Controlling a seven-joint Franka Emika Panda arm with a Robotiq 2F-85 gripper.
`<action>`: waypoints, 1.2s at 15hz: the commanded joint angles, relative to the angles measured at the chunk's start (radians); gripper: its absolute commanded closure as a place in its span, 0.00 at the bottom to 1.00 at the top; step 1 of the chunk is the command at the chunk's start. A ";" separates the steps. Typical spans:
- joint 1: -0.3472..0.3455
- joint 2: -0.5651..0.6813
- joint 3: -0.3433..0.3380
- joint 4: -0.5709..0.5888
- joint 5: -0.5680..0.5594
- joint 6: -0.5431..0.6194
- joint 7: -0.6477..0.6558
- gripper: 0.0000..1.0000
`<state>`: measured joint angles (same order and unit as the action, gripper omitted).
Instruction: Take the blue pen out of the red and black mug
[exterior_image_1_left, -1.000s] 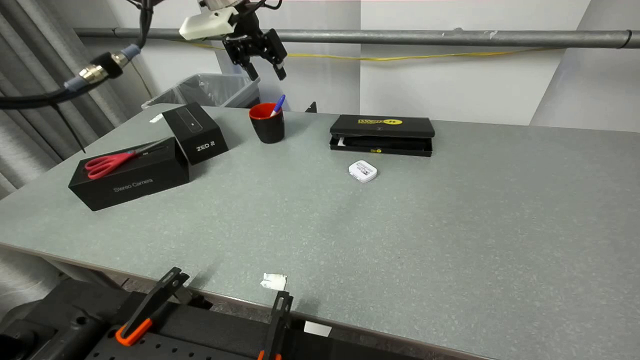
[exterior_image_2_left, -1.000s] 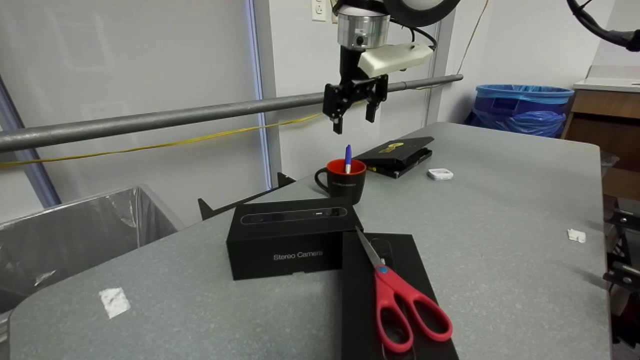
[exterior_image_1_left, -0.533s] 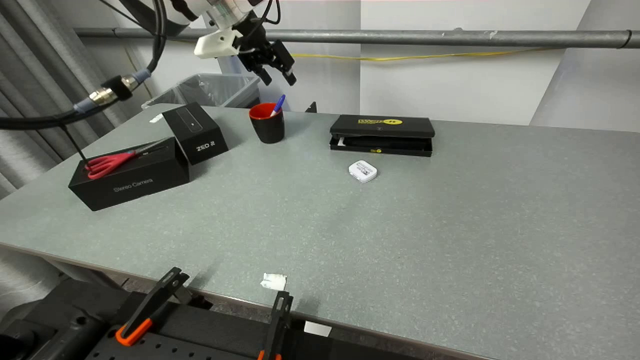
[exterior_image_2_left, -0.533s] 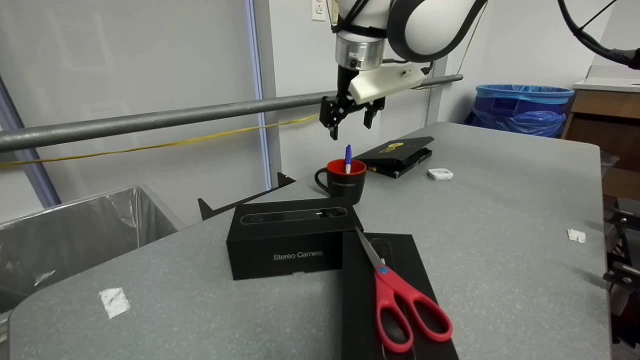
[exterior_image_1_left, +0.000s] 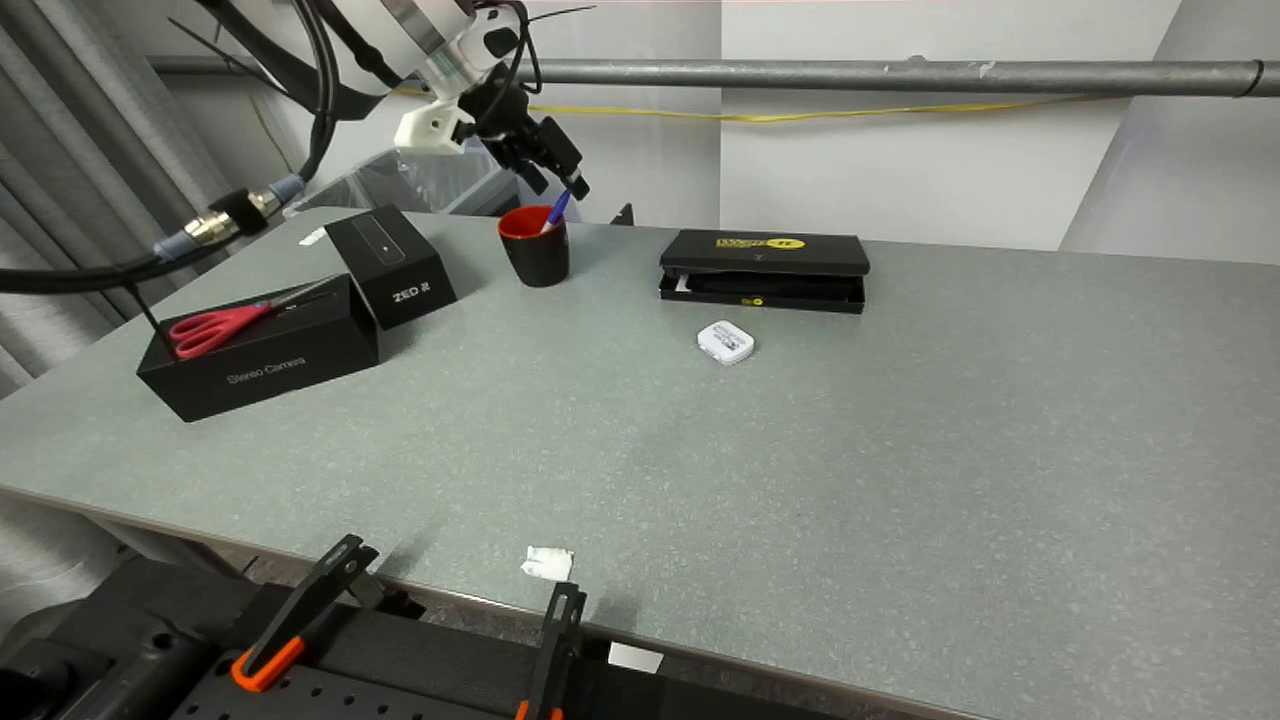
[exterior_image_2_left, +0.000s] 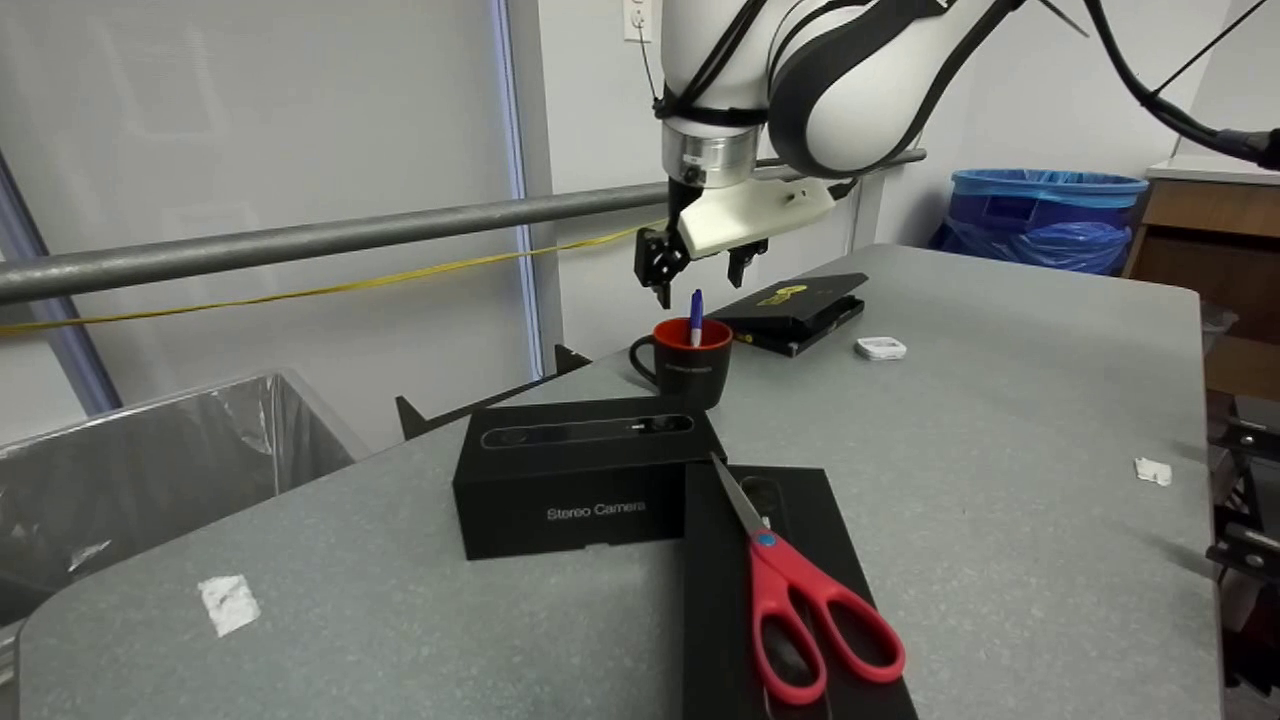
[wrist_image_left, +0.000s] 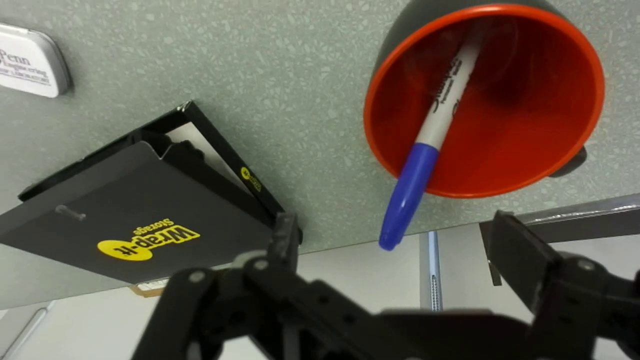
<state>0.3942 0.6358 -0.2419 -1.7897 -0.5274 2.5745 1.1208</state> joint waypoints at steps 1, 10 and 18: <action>0.037 0.022 -0.040 0.017 -0.050 0.026 0.098 0.00; 0.021 0.033 -0.027 0.030 -0.042 0.027 0.166 0.86; 0.037 -0.066 -0.045 -0.029 -0.070 0.095 0.212 0.98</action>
<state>0.4126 0.6363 -0.2608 -1.7712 -0.5466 2.6055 1.2816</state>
